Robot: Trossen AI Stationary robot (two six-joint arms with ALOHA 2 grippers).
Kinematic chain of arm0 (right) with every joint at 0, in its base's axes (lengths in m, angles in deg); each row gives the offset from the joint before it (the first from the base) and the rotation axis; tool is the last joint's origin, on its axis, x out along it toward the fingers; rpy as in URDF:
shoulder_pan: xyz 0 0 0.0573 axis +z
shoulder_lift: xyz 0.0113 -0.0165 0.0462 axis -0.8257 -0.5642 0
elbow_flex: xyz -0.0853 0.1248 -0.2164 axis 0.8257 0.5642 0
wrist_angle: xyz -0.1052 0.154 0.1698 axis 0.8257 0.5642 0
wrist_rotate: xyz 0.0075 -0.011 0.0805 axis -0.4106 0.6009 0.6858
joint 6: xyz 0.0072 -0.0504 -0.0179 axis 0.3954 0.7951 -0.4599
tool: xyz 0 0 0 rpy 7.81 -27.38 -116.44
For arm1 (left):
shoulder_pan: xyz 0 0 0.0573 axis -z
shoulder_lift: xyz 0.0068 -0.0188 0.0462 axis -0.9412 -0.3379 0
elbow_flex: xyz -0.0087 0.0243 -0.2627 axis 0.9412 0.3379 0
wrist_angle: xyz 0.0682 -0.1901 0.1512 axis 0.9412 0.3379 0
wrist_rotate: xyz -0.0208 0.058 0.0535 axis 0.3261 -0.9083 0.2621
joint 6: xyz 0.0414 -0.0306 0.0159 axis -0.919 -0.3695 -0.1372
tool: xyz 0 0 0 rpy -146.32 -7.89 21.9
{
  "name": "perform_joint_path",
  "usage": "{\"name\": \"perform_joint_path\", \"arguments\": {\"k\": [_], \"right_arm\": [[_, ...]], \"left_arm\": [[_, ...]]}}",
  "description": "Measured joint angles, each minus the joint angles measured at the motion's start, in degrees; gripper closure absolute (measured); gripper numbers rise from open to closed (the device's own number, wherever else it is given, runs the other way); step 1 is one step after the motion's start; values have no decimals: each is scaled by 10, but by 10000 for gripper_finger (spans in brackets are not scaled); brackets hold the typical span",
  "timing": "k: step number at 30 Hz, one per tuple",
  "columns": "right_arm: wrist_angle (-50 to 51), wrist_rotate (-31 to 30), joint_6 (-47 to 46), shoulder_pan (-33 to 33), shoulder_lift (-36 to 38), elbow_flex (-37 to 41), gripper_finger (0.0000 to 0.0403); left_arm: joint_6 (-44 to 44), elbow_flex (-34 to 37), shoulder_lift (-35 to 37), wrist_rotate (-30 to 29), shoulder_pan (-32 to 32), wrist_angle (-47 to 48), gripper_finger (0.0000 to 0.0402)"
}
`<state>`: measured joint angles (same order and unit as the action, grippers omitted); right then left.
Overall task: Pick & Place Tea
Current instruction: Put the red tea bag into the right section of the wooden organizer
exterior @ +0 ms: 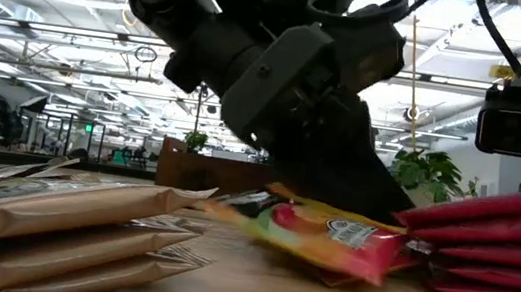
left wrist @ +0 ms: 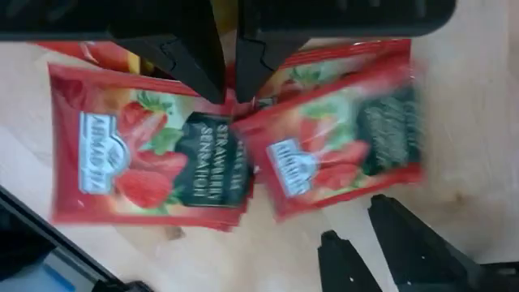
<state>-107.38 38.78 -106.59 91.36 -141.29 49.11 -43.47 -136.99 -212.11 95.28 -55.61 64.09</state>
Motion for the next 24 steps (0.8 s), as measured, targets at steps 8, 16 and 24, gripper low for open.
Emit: {"name": "perform_joint_path", "arguments": {"k": [8,16,24], "right_arm": [[6,-5,-8,0,-6,0,228],[27,-9,47,-13,50,6,228],[172,-31,64,-16,129,-9,228]], "left_arm": [[-2,0,2,1,-2,-2,367],[-4,0,2,-1,-8,-5,367],[-41,-9,2,-55,-1,-4,367]]}}
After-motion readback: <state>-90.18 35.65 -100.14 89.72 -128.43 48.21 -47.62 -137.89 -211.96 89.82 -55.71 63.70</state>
